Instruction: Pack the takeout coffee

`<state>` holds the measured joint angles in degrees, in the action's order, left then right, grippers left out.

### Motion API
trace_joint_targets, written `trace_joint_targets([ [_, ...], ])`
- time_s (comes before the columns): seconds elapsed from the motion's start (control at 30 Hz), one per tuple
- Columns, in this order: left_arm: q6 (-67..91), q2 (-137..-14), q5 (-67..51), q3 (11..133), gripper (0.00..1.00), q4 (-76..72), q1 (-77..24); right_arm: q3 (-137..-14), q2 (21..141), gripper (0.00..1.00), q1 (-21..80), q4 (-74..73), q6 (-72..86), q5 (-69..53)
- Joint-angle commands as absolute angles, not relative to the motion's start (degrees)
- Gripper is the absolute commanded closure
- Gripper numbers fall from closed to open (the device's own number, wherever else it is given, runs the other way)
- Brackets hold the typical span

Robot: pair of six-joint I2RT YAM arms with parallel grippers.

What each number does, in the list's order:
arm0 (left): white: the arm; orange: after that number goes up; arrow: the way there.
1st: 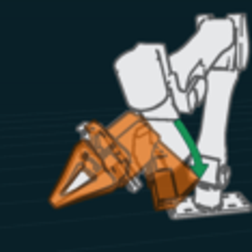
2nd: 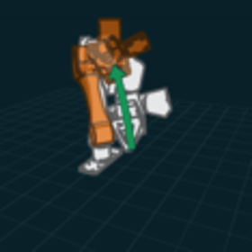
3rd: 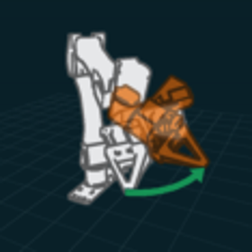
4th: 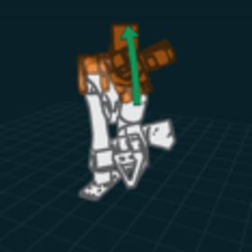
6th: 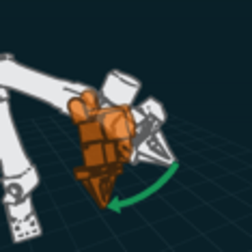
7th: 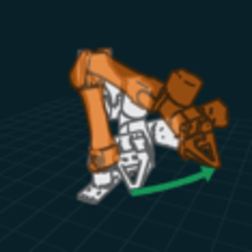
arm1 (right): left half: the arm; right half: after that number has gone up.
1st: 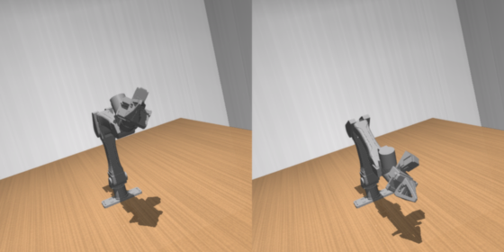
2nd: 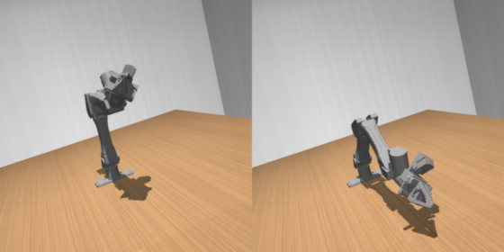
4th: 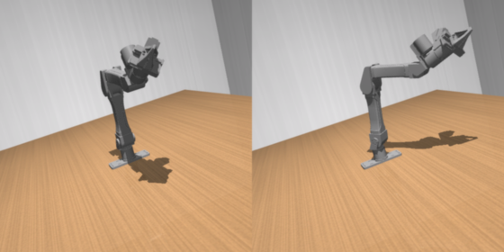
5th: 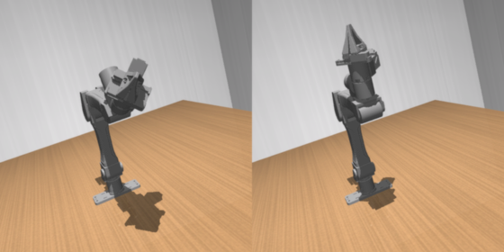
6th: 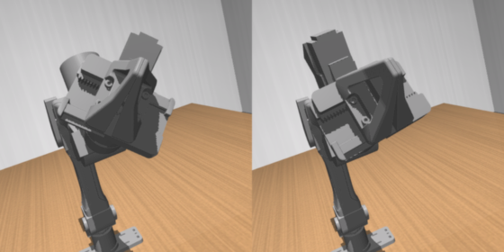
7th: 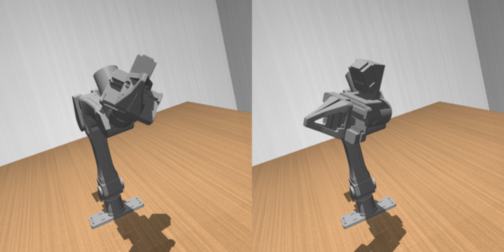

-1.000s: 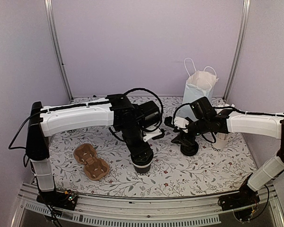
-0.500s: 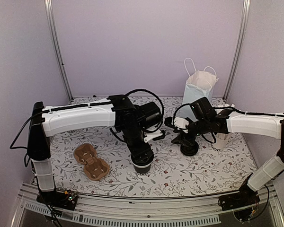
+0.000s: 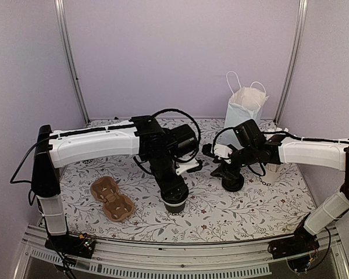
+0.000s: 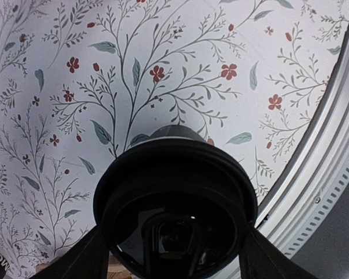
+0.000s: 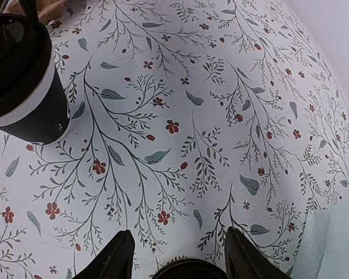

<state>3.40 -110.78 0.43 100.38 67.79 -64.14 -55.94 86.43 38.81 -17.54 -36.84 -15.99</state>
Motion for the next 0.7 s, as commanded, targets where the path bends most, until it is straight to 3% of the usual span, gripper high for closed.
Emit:
trace_joint_targets([
  [0.0, 3.8, -108.8, -1.0, 99.6, 0.25, 68.4, -64.9, -55.8, 86.9, 0.44, 38.4, -17.5, -36.4, -16.7],
  [0.67, 2.8, -112.8, 1.5, 100.1, 0.26, 68.2, -64.9, -55.9, 87.3, 0.44, 38.5, -18.0, -36.5, -17.4],
])
